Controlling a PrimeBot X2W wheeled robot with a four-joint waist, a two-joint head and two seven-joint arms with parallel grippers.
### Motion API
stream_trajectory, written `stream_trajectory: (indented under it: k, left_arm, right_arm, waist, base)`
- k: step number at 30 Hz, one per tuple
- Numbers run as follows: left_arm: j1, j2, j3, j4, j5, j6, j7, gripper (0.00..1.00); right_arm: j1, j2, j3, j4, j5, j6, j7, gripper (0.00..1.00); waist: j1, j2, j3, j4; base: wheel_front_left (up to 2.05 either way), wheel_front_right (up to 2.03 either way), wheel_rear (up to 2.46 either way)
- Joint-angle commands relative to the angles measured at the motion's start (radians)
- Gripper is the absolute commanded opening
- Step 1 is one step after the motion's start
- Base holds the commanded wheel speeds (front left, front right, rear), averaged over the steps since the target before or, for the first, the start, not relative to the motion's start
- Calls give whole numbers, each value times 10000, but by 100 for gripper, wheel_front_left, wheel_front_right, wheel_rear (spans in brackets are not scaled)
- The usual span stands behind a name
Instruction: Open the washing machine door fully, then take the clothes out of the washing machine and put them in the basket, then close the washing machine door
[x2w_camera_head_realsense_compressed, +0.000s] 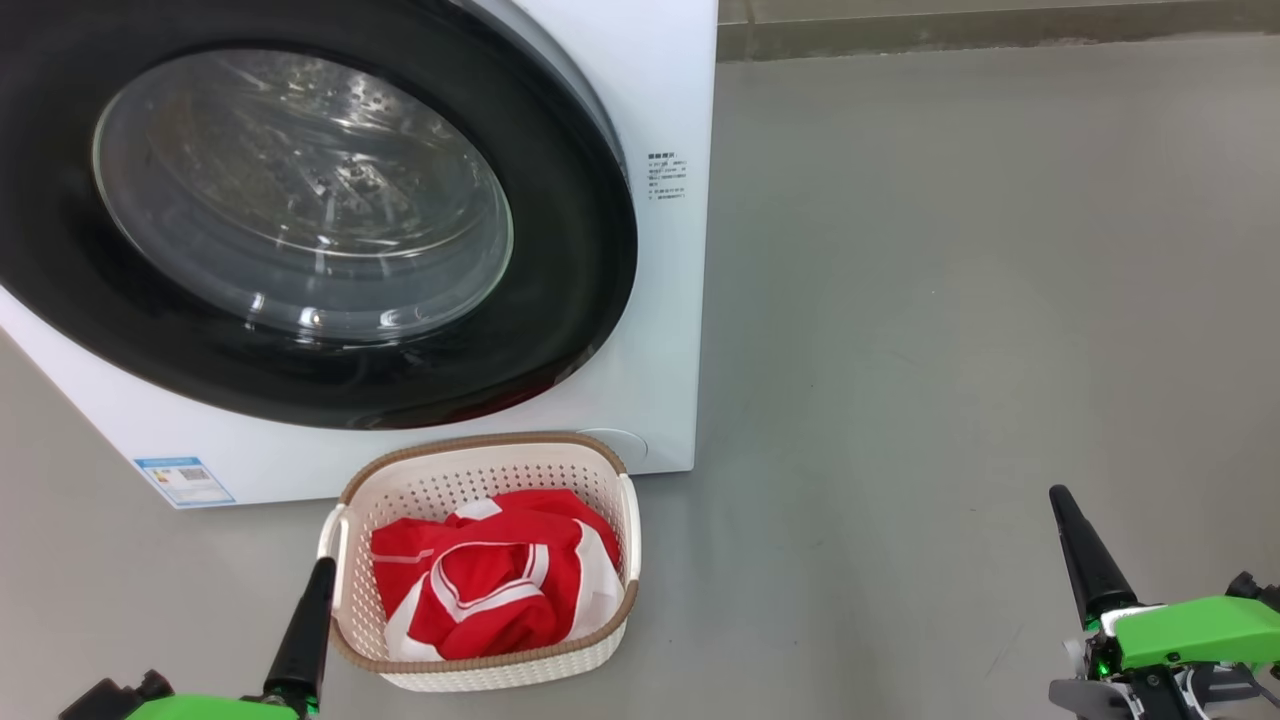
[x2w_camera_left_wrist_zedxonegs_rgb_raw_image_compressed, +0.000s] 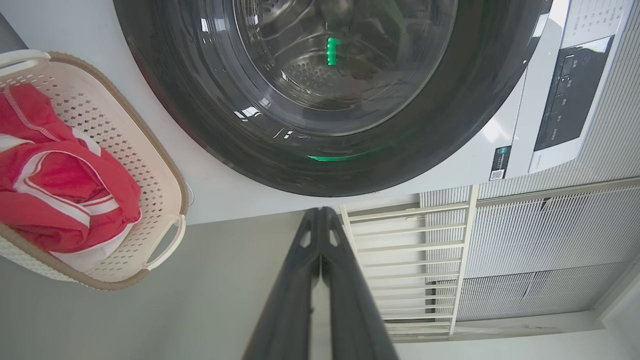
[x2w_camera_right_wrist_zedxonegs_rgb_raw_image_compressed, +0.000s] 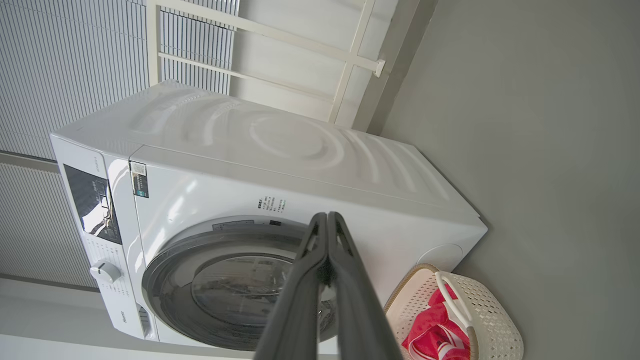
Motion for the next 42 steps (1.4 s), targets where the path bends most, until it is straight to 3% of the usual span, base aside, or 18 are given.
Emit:
stream_trajectory:
  k: [1,15,42]
  left_arm:
    - [-399,146,349,-257,-322,-62,91,0]
    - [-450,132,485,-263,-1689,-69,474,0]
    - [-455,95,541,-262,-1671,-69,524,0]
  right_arm:
    - [-534,-147,123,-277,343,-6,113,0]
    - [-692,-145,61,-285,1580,-7,506,0]
    - [-701,-102,-2,-281,1552,-7,563,0]
  waist:
    - [-1,-1,-20,-6]
    - [-1,-1,-156,-40]
    - [-1,-1,-159,-41]
  base:
    - [0,0,0]
    - [0,0,0]
    - [0,0,0]
